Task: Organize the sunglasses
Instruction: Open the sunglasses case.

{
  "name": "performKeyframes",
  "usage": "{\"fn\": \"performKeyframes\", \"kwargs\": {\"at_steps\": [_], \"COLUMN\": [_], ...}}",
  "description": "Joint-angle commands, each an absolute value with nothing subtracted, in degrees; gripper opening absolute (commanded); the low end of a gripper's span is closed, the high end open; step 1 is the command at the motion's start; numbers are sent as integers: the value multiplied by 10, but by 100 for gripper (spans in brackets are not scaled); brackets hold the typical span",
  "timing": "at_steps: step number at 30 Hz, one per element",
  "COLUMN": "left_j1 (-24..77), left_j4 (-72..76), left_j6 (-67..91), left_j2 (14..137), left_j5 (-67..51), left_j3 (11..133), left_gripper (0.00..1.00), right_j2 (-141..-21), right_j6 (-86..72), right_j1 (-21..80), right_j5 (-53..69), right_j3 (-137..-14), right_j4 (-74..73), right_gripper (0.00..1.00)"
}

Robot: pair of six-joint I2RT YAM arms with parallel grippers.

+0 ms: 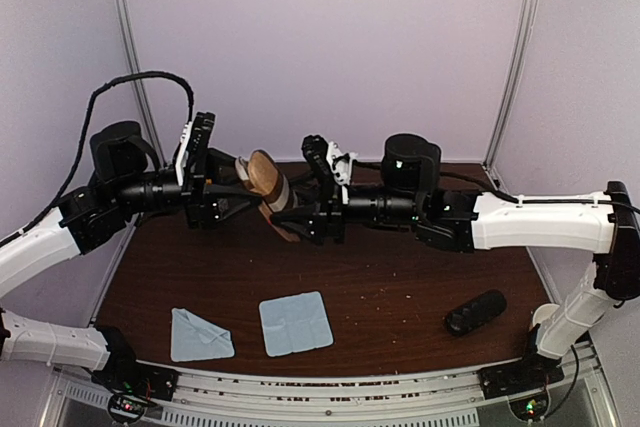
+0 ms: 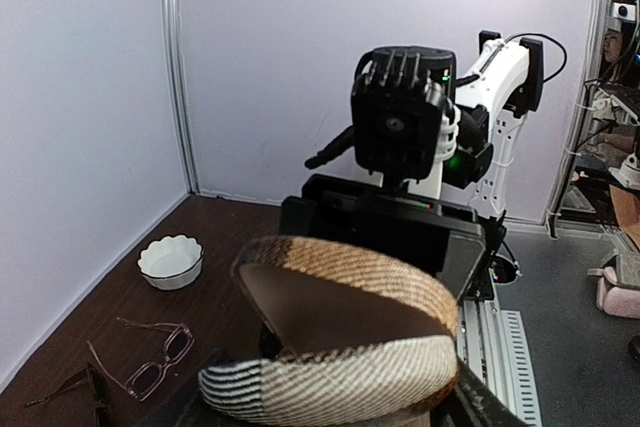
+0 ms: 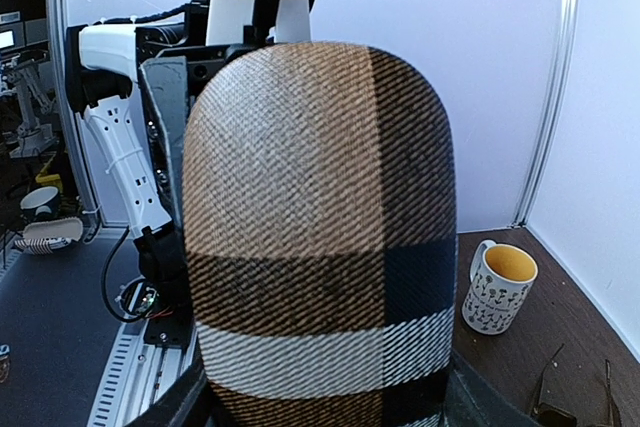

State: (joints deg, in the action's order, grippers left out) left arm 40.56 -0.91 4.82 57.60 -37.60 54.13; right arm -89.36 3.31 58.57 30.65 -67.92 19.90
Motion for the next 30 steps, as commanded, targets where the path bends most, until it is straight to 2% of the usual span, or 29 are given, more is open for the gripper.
{"fn": "performKeyframes", "kwargs": {"at_steps": [1, 8, 21, 26, 30], "left_j1": [404, 404, 405, 405, 405], "left_j4": [-28, -32, -56, -62, -71], "left_j6": [31, 28, 25, 19, 15], "left_j2": [582, 581, 591, 588, 585], "left_j5": [-328, -314, -202, -196, -199], "left_j3": [556, 556, 564, 565, 568], "left_gripper": [19, 19, 21, 25, 33], "right_j2": [-878, -885, -894, -893, -887], "right_j6": [29, 36, 103, 111, 121], "right_j1": [583, 584, 613, 616, 616], "right_j5": [225, 201, 15, 1, 1], "right_j3": [-685, -693, -695, -682, -666], "right_j4": [213, 202, 204, 231, 246], "right_gripper": [14, 13, 9, 8, 9]}}
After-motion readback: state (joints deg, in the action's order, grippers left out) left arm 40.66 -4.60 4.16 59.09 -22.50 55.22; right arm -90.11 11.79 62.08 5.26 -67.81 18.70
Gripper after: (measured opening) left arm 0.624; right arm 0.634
